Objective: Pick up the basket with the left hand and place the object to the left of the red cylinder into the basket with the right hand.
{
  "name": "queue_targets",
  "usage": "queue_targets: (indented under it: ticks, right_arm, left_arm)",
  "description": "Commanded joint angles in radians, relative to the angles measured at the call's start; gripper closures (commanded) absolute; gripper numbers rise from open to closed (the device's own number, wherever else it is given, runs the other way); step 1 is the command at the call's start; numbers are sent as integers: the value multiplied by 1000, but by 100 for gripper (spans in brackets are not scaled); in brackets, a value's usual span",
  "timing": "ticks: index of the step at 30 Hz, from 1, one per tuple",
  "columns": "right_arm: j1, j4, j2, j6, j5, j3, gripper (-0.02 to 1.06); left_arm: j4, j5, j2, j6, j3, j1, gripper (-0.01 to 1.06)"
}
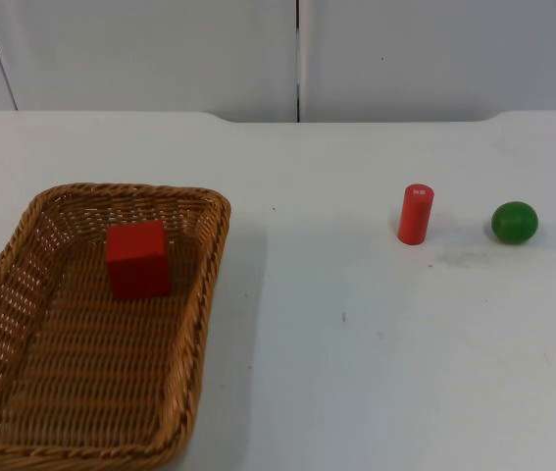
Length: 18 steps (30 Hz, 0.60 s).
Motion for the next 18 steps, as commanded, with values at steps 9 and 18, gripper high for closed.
queue_targets:
  ticks: [9, 18]
  right_arm:
    - [-211, 5, -4, -16, -6, 7, -1]
    - [-335, 5, -4, -16, -6, 7, -1]
  left_arm:
    - [-8, -13, -3, 0, 4, 2, 0]
    - [-8, -13, -3, 0, 4, 2, 0]
